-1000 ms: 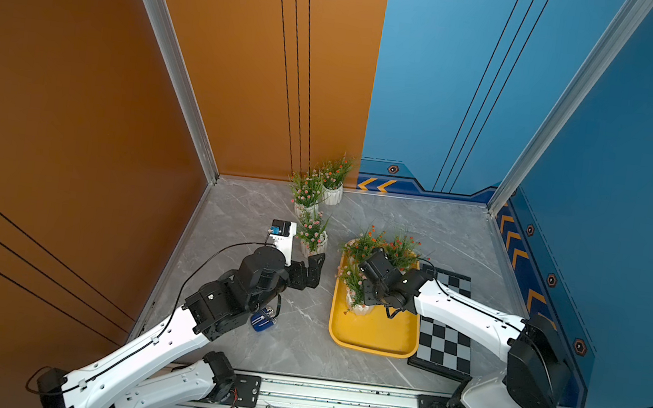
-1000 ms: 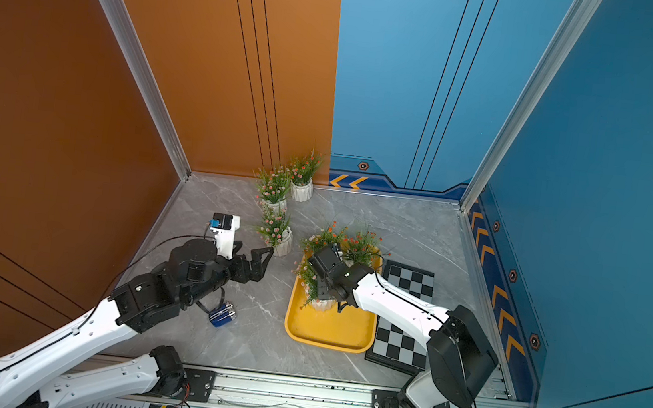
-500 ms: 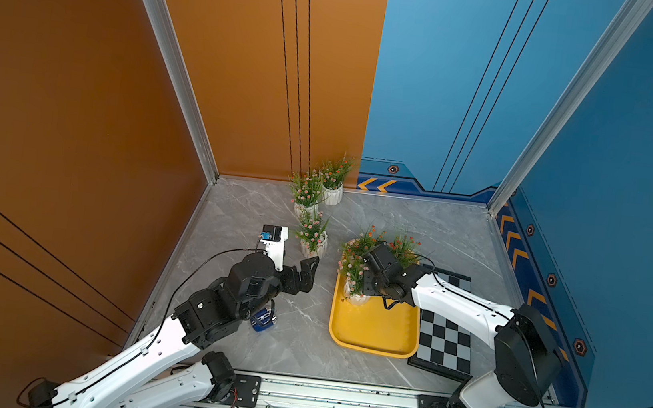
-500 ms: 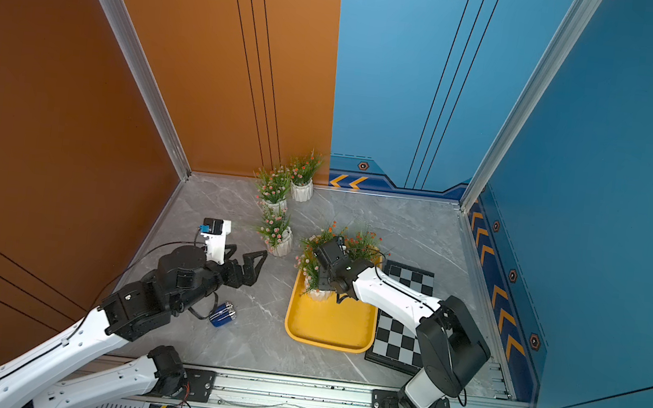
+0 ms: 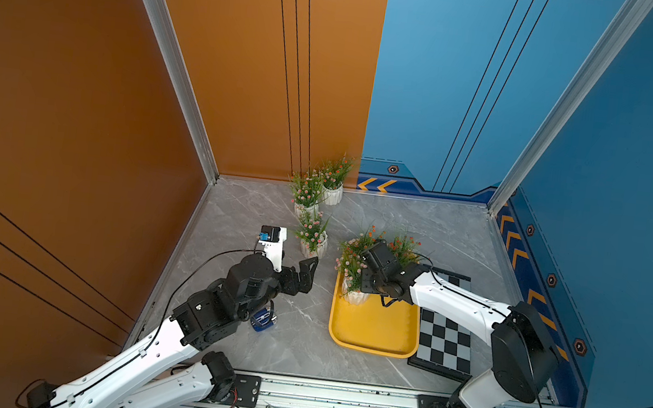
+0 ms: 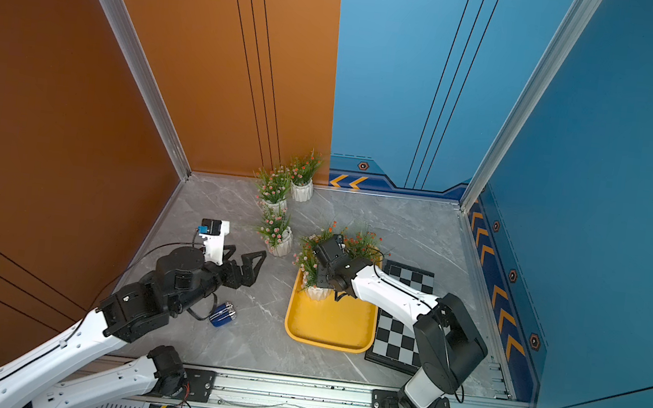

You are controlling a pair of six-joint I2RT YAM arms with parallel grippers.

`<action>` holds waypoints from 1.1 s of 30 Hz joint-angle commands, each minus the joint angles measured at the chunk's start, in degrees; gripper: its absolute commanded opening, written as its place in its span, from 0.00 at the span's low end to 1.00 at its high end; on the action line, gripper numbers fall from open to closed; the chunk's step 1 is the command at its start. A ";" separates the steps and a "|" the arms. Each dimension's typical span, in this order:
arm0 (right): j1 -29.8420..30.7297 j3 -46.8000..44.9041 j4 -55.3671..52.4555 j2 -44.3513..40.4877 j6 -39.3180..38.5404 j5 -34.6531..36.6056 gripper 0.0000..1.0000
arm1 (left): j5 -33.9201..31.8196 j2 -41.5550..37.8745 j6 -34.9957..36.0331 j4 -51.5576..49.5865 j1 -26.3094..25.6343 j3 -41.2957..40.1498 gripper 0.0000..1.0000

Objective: Put the potted gypsophila into the storage box
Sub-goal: Place the baby's breath potted plant at the storage box.

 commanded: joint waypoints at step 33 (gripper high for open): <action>-0.95 3.54 -5.18 -21.77 -5.61 8.58 0.60 | -2.23 -4.73 1.14 -1.97 0.87 -1.58 0.98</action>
